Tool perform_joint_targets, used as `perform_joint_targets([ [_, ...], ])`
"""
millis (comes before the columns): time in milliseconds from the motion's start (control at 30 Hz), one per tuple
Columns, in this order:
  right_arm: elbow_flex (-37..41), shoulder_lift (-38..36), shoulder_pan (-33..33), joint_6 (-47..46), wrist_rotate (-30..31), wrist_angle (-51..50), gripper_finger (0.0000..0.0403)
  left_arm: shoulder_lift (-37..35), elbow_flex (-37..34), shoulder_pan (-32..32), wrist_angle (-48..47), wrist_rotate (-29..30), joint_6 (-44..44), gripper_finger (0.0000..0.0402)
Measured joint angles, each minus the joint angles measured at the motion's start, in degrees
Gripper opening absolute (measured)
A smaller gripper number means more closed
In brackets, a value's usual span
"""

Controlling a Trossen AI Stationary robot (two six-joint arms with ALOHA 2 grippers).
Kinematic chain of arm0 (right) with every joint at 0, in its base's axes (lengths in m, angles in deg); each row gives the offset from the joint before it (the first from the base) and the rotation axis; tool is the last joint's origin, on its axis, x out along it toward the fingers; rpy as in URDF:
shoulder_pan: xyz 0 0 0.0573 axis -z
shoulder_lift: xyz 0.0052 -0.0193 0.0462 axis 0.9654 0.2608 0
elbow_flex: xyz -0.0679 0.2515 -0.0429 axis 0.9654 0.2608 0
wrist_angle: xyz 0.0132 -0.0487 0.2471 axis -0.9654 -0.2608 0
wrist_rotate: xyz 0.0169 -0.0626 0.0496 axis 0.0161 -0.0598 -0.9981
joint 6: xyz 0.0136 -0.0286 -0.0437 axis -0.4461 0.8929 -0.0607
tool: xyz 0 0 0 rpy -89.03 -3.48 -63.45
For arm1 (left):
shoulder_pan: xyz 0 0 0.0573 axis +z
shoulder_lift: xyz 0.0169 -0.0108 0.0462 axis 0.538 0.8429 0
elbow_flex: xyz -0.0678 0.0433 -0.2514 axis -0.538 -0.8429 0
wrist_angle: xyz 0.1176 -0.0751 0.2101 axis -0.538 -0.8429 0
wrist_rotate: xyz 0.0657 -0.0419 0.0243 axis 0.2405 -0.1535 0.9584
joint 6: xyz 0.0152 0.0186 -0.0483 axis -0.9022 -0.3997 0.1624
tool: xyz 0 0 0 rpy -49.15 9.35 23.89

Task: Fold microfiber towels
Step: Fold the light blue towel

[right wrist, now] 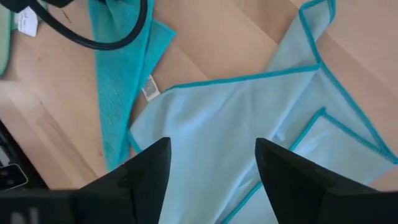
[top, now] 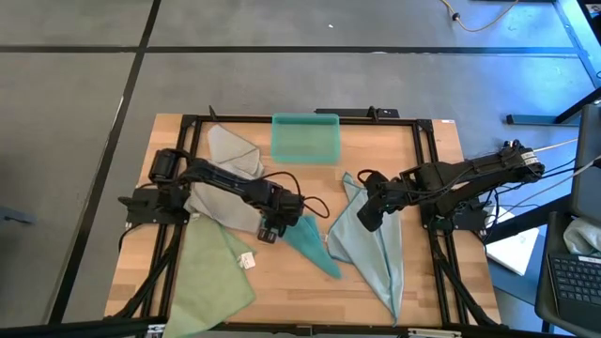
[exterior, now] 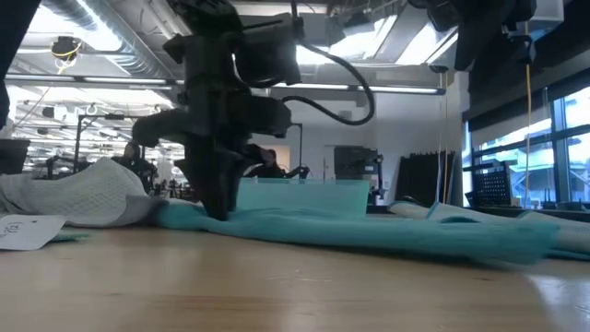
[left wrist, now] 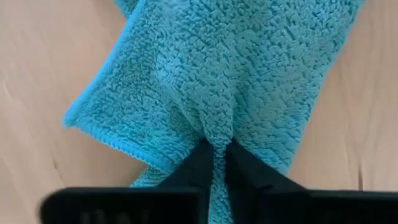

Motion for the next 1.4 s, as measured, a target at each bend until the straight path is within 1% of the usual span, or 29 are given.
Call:
perform_joint_targets([
  [100,0.0,0.0,0.1,1.2,0.2,-0.1,0.0236,-1.4,-0.2,0.0,-3.1,1.4,1.0,0.0006],
  [200,0.0,0.0,0.1,1.5,0.9,-0.1,0.0236,-4.6,-0.7,0.0,-10.2,2.1,3.1,0.0003],
  [367,0.0,0.0,0.1,2.8,3.7,-0.1,0.0236,-16.3,-0.4,0.0,-18.4,4.1,8.6,0.0001],
  [433,0.0,0.0,0.1,3.7,5.7,-0.1,0.0236,-21.7,-0.3,-0.2,-22.1,6.9,11.1,0.0001],
  [500,0.0,0.0,0.1,4.3,8.0,-0.1,0.0236,-26.6,-0.3,0.2,-28.1,10.3,13.1,0.0001],
  [633,0.0,0.0,0.3,4.6,11.5,-0.1,0.0236,-33.5,-0.3,2.3,-41.8,16.5,16.4,0.0000],
  [700,0.0,0.0,0.6,4.6,12.3,-0.1,0.0236,-36.4,-1.0,3.8,-45.4,18.0,17.1,0.0000],
  [800,0.0,0.0,1.3,4.7,12.5,-0.1,0.0236,-39.7,-3.2,6.5,-45.5,18.0,18.5,0.0000],
  [900,0.0,0.0,2.0,5.8,11.1,-0.1,0.0236,-40.7,-5.1,8.9,-46.8,18.0,21.3,0.0001],
  [1000,0.0,0.0,2.5,5.7,6.6,0.1,0.0236,-40.7,-6.0,10.7,-48.7,17.9,25.3,0.0015],
  [1067,0.0,0.0,2.6,5.8,3.2,1.1,0.0236,-40.8,-5.9,11.2,-48.4,17.6,25.6,0.0032],
  [1133,0.0,0.0,2.5,6.1,1.0,2.5,0.0236,-40.8,-4.8,11.0,-47.6,17.2,25.6,0.0050],
  [1200,0.0,0.0,2.0,7.1,-0.3,4.2,0.0236,-40.8,-3.0,10.5,-44.0,16.1,25.2,0.0065],
  [1267,0.0,0.1,1.0,9.1,-0.2,7.3,0.0236,-40.9,-1.1,9.7,-39.1,14.2,25.2,0.0076],
  [1400,0.0,1.4,-2.4,17.1,1.6,16.6,0.0236,-41.1,1.8,7.4,-25.3,11.5,25.1,0.0084],
])
